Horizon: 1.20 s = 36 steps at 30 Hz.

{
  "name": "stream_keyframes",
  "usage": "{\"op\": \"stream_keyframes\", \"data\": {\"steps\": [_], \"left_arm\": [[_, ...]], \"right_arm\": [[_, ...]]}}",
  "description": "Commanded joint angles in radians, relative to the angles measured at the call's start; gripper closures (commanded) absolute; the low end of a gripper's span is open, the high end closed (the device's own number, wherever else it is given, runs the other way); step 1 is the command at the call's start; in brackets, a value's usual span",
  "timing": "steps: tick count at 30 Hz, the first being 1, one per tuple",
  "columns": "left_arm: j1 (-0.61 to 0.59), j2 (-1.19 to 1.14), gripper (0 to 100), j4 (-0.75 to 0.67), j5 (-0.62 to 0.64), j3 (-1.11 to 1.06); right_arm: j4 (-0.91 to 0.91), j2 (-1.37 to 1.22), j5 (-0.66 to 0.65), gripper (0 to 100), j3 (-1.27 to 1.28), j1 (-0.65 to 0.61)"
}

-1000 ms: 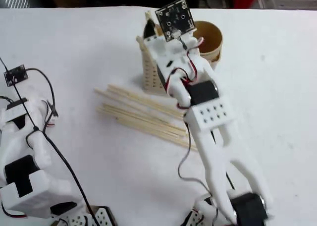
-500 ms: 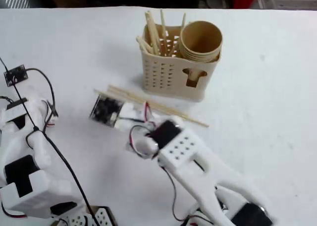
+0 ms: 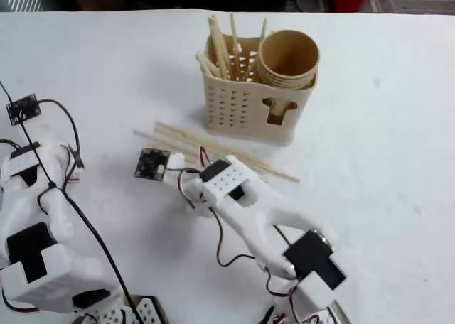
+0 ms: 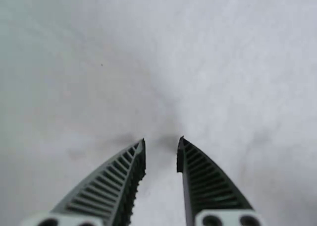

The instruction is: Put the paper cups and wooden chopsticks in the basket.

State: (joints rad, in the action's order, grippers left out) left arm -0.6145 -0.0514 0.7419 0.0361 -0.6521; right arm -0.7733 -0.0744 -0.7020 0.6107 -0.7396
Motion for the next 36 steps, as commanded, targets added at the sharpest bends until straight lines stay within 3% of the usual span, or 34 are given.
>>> {"op": "stream_keyframes", "data": {"steps": [1, 8, 14, 26, 33, 36], "left_arm": [[0.013, 0.005, 88, -0.017, 0.011, 0.005], [0.013, 0.005, 88, -0.017, 0.011, 0.005], [0.013, 0.005, 88, -0.017, 0.011, 0.005], [0.013, 0.005, 88, -0.018, 0.011, 0.005], [0.013, 0.005, 88, -0.018, 0.011, 0.005], [0.013, 0.005, 88, -0.018, 0.011, 0.005]], "right_arm": [[0.001, -0.015, -0.006, 81.5, -0.026, 0.015], [-0.042, -0.010, -0.003, 95.2, -0.026, 0.008], [-0.088, 0.033, 0.017, 95.9, -0.031, -0.016], [-0.225, 0.581, 0.192, 96.0, -0.037, -0.013], [-0.206, 0.788, 0.193, 96.1, -0.318, 0.038], [-0.068, 0.762, 0.193, 96.1, -0.456, 0.104]]}}
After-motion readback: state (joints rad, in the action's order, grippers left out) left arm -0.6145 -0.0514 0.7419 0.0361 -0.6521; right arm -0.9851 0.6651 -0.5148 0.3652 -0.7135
